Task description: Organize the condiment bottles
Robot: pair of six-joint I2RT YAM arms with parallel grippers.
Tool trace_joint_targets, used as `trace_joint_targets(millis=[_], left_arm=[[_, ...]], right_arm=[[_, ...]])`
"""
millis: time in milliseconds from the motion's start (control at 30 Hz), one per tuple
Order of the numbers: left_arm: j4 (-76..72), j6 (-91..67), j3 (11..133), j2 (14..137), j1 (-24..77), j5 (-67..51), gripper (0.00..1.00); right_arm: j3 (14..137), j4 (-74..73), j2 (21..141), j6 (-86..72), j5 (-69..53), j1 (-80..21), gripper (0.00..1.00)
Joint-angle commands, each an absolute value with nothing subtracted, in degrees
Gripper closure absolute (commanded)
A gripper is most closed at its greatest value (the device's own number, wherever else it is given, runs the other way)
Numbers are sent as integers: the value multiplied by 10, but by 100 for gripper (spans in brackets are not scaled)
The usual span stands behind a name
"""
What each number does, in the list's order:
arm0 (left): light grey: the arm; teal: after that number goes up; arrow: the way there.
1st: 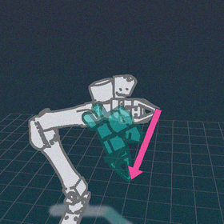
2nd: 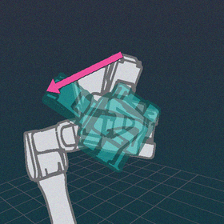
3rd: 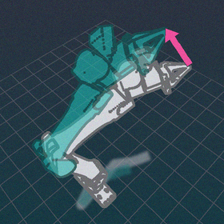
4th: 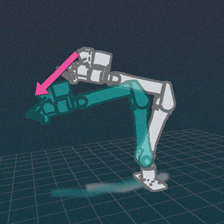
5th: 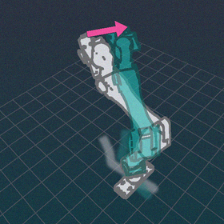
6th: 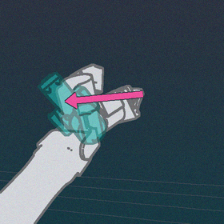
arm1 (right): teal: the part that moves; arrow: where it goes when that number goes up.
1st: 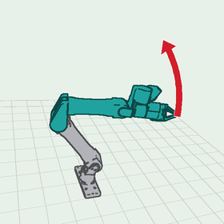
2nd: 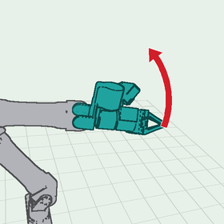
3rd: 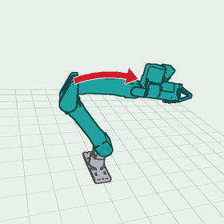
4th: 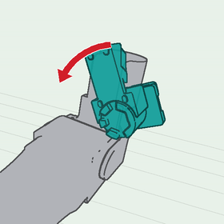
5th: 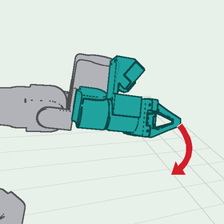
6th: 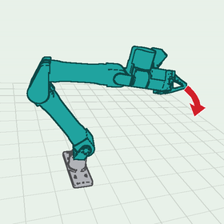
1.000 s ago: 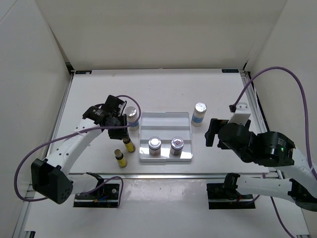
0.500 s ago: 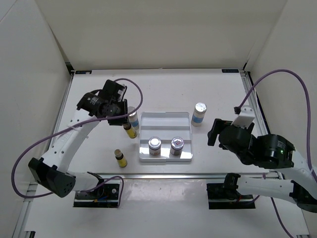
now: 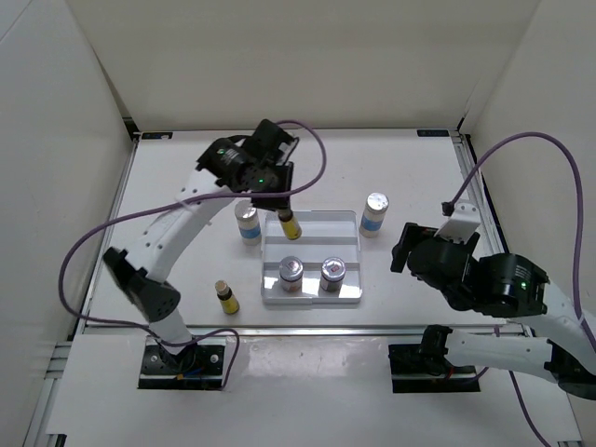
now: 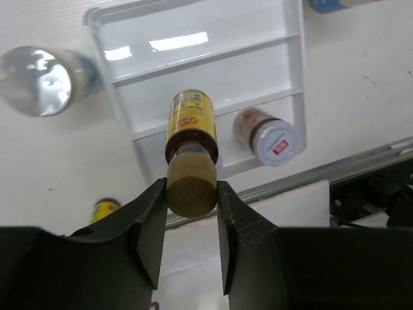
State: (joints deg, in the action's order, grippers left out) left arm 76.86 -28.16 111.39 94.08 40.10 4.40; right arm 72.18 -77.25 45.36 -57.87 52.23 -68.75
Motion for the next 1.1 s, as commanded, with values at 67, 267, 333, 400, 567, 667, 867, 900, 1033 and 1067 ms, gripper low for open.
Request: trace_joint_targets(millis=[67, 267, 333, 400, 567, 667, 867, 900, 1033, 1067], left_arm=[[758, -292, 1231, 1033, 466, 53, 88], [777, -292, 1344, 1158, 497, 53, 88], [777, -292, 1364, 1178, 497, 53, 88], [777, -292, 1375, 1201, 504, 48, 87], [777, -292, 1387, 1237, 509, 42, 87], [777, -292, 1394, 1254, 509, 37, 87], [777, -292, 1399, 1273, 509, 37, 81], [777, -292, 1399, 1274, 509, 32, 79], [777, -292, 1399, 1279, 509, 32, 66], [777, -292, 1399, 1279, 509, 32, 60]], right_arm=[[718, -902, 487, -575, 544, -688, 0], [718, -902, 471, -575, 544, -688, 0], [718, -902, 451, -575, 544, -688, 0], [718, -902, 435, -575, 544, -688, 0], [713, -896, 406, -580, 544, -688, 0], [713, -896, 411, -580, 544, -688, 0], [713, -896, 438, -575, 539, -688, 0], [713, -896, 438, -575, 539, -688, 0], [713, -896, 438, -575, 539, -688, 0], [713, -896, 438, -575, 539, -688, 0]])
